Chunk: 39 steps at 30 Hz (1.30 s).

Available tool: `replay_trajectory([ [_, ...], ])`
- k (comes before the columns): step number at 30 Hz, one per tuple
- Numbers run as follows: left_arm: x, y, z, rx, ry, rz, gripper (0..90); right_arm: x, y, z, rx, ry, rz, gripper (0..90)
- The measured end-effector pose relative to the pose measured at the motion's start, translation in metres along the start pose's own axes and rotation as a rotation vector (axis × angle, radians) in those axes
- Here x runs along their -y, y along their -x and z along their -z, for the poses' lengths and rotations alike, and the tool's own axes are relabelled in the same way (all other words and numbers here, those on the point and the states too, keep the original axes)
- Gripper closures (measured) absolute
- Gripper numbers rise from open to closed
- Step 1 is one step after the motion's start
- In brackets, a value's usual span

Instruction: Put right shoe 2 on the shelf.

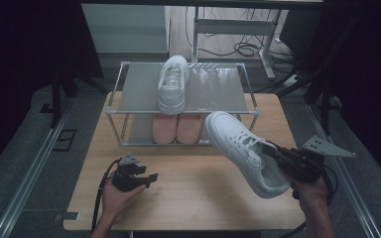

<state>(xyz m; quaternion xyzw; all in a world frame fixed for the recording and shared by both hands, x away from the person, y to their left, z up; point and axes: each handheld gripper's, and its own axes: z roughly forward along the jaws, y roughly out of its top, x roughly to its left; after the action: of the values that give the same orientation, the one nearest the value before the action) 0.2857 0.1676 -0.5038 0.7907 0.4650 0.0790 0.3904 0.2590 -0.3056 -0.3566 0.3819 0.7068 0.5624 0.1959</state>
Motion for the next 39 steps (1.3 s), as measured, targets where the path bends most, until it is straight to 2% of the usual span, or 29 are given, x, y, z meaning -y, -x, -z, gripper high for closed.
replay_trajectory([
  [6, 0.000, -0.001, 0.001, -0.002, 0.006, 0.003, 39.8, -0.015, 0.000, -0.009, -0.009, 0.005, 0.003, 81.0],
  [12, 0.000, -0.001, 0.000, 0.004, 0.002, 0.005, 39.8, -0.028, 0.003, -0.018, 0.005, 0.019, -0.013, 81.0],
  [20, 0.000, -0.001, 0.000, 0.004, 0.001, 0.005, 39.8, -0.048, 0.007, -0.034, 0.035, 0.032, -0.037, 81.0],
  [27, 0.000, -0.002, -0.001, 0.007, -0.002, 0.006, 39.8, -0.065, 0.012, -0.054, 0.063, 0.037, -0.056, 81.0],
  [39, 0.000, -0.002, -0.001, 0.009, 0.000, 0.006, 39.8, -0.089, 0.020, -0.090, 0.125, 0.014, -0.072, 81.0],
])
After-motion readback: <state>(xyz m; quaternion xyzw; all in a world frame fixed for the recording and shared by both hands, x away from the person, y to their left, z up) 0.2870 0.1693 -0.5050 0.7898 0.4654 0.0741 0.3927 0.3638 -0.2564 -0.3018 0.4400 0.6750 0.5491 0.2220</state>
